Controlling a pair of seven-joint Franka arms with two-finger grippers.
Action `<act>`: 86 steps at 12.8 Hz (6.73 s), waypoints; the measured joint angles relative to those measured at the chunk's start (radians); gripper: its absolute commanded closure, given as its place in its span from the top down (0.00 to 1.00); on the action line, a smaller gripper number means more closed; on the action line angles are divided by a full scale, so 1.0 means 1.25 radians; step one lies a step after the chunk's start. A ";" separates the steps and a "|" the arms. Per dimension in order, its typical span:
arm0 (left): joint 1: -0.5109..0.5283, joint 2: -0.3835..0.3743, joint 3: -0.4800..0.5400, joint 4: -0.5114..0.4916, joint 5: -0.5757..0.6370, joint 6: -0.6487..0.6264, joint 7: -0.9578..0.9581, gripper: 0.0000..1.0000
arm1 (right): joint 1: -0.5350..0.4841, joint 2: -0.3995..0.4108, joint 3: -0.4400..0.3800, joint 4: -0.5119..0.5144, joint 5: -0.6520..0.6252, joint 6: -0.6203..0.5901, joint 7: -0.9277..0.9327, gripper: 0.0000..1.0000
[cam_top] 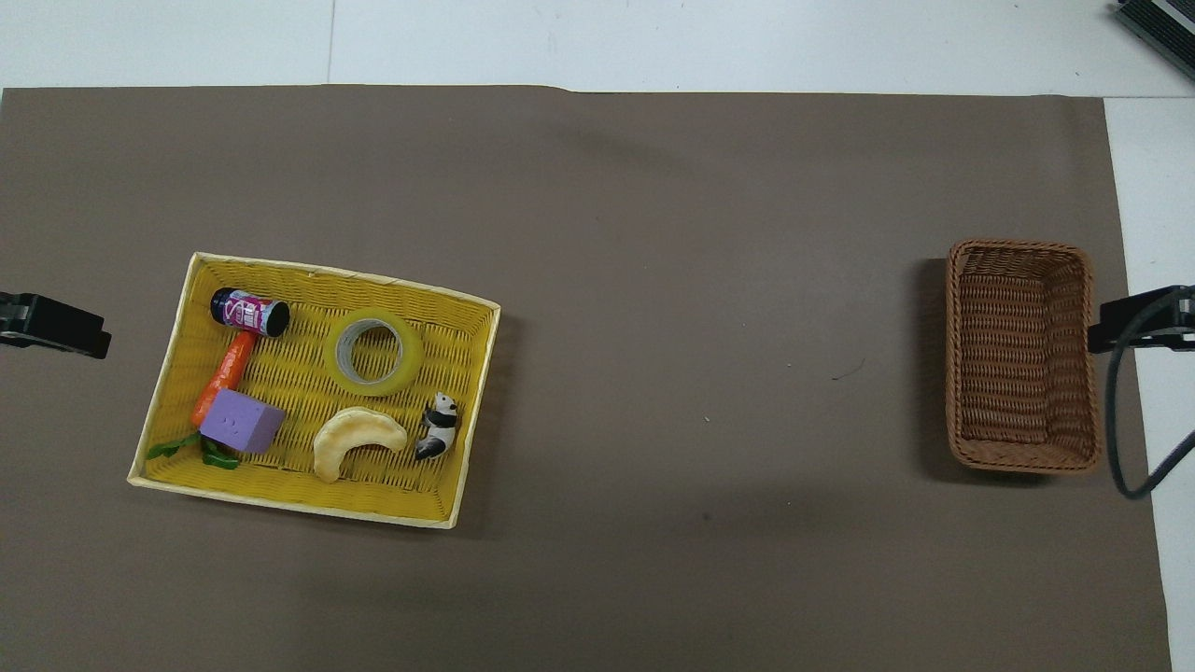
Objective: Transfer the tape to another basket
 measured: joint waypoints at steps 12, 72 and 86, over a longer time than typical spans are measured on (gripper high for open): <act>-0.002 -0.002 -0.004 -0.038 0.000 0.031 -0.006 1.00 | 0.000 0.000 0.000 0.000 0.000 0.000 -0.002 1.00; -0.203 0.110 -0.148 -0.192 -0.154 0.328 -0.563 0.00 | 0.083 -0.001 0.013 -0.071 0.154 0.195 0.000 1.00; -0.328 0.127 -0.268 -0.162 -0.305 0.634 -0.888 0.00 | 0.109 0.009 0.007 -0.251 0.503 0.230 -0.292 1.00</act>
